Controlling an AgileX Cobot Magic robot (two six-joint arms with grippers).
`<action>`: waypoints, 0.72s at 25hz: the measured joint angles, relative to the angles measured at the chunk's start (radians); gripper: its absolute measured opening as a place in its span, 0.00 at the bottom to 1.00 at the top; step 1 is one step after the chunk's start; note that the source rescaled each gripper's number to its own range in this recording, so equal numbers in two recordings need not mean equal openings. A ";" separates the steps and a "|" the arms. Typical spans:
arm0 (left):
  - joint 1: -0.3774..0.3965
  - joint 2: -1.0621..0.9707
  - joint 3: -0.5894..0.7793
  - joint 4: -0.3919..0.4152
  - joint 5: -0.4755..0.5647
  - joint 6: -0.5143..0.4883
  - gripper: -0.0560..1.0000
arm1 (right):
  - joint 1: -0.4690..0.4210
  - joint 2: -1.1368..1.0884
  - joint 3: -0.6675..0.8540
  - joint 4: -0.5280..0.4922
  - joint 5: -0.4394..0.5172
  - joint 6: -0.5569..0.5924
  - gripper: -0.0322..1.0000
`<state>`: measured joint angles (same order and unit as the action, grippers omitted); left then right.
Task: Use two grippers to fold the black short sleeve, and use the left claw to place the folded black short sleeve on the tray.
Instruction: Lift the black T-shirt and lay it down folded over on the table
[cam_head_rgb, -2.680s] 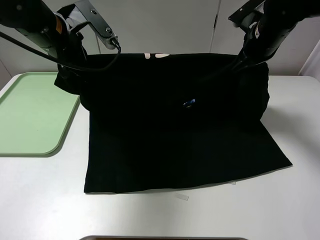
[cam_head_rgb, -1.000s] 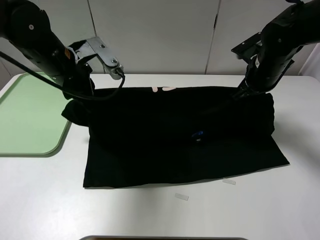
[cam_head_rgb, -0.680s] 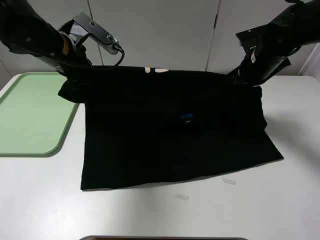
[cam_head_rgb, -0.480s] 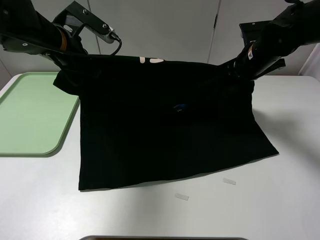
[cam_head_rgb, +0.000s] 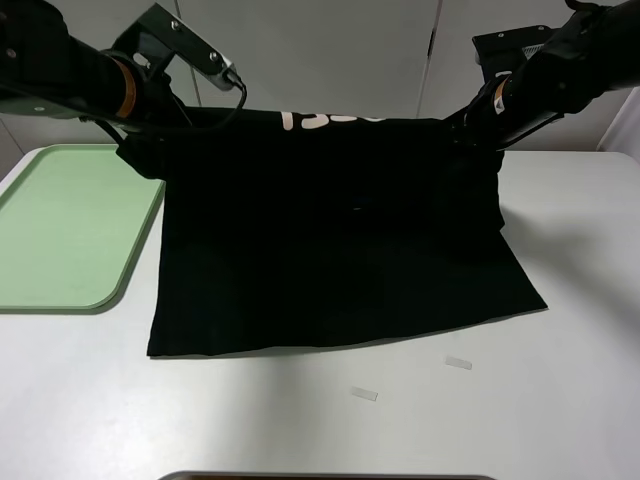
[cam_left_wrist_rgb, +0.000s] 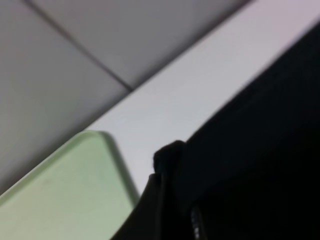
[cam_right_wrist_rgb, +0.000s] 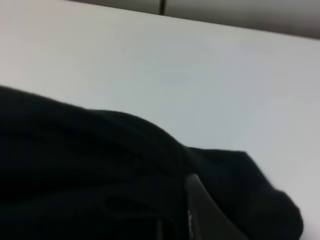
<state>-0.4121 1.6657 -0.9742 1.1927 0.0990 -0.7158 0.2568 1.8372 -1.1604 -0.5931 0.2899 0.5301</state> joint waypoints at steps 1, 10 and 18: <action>0.000 0.000 0.021 0.001 -0.017 0.040 0.06 | -0.001 0.000 0.000 -0.009 0.014 -0.030 0.04; -0.003 0.001 0.255 0.013 -0.109 0.577 0.05 | 0.001 0.065 0.000 0.043 0.208 -0.379 0.04; -0.004 0.001 0.304 0.013 -0.127 0.610 0.05 | 0.001 0.135 0.000 0.188 0.337 -0.556 0.04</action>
<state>-0.4165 1.6668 -0.6706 1.2054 -0.0279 -0.1062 0.2582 1.9723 -1.1604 -0.4048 0.6271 -0.0259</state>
